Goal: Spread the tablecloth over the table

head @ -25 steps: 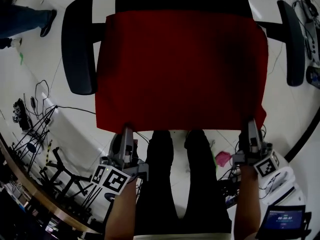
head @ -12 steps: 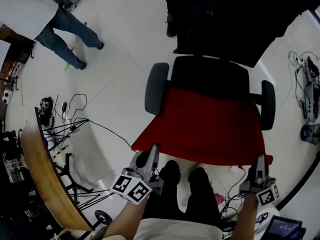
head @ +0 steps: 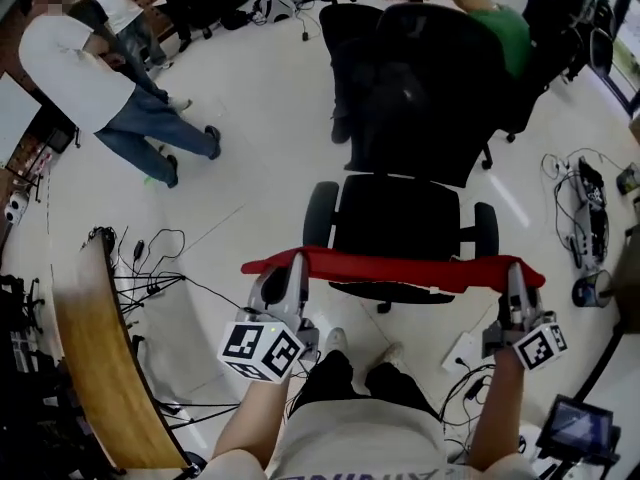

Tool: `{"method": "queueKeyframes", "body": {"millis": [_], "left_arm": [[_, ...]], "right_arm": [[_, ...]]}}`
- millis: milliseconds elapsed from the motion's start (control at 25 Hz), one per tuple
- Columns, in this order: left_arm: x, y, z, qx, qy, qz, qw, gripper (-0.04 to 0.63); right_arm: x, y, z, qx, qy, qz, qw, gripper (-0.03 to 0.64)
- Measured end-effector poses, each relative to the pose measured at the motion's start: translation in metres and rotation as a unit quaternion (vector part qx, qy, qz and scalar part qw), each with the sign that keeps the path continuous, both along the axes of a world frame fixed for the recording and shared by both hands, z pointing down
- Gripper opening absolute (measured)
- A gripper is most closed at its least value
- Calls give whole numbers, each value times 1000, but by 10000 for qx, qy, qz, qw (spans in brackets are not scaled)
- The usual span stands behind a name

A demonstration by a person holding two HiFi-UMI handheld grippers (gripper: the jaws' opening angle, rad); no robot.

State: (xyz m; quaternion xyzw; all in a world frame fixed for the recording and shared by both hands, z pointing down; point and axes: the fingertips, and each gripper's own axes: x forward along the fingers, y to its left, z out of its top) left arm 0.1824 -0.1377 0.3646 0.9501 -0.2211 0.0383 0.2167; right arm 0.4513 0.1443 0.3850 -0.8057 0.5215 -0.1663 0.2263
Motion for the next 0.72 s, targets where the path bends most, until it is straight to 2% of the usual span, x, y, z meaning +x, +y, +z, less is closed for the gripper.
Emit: {"method": "queueKeyframes", "body": {"millis": [80,240,440,560,720], "left_arm": [[-4,1,-34,334,83,-51,9994,17],[-9,3,-95,842,124,-58,9964,17],[-9,5,-131,1415,-69,-121,9898,17],[-15,10,-142,1545,-12,-124,9879,17],[-38,14,-146,1434,37,-328,9891,17]], "right_arm": [[-3,-1,-32,-121,426,-22,9990,14],[-10,-4,-91,-38,1131,-209,9934,14],[-16,-5,-134,-318,2048,-154,9782,14],[-21,-3,-150,-384,2441,-155,9689,14],[-34,-10,-162,-268,2510,-416,9667,14]]}}
